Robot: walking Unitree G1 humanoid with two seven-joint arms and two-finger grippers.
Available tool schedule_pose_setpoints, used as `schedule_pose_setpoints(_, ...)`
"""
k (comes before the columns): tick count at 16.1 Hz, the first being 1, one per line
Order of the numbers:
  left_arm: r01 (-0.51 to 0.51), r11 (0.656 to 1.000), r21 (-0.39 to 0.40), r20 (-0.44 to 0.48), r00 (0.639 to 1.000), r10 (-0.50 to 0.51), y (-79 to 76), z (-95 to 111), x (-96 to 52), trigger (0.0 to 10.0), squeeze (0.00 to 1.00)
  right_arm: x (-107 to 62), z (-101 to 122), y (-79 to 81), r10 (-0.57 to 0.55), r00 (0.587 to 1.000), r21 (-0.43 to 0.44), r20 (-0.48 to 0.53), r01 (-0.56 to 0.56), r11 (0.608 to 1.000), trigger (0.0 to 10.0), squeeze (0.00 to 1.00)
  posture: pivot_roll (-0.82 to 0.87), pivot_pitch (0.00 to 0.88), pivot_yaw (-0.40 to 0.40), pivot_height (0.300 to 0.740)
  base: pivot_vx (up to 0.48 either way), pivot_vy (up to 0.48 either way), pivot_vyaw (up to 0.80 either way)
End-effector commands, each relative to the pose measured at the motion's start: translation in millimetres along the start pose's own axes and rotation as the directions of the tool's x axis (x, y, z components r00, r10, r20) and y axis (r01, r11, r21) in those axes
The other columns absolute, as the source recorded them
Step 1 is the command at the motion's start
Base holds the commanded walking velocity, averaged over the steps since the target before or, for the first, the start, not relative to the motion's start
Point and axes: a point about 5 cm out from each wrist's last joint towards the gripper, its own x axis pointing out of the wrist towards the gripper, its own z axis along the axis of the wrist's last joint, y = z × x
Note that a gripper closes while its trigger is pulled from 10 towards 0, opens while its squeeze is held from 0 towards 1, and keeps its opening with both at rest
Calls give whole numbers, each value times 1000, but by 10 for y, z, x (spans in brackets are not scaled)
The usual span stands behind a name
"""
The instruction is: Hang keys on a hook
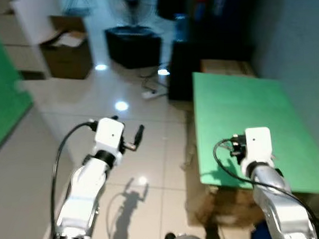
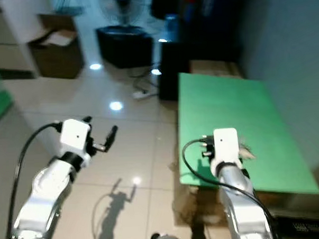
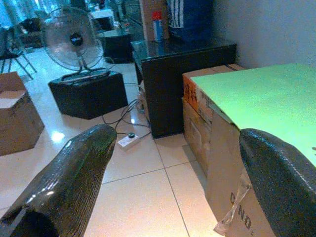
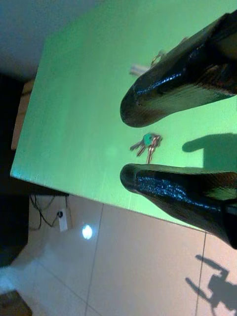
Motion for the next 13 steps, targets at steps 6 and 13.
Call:
schedule_pose_setpoints(6, -19, 1000, -25, 19, 1000, 19, -40, 1, 40, 10000, 0, 44, 46, 21, 34, 999, -29, 14, -33, 999, 10000, 0, -129, 0, -59, 740, 0, 0, -800)
schedule_pose_setpoints(13, -52, 998, -33, 34, 998, 53, -15, 7, 40, 10000, 0, 87, 64, 59, 44, 999, -38, 16, -44, 998, 10000, 0, -142, 0, -59, 740, 0, 0, -800)
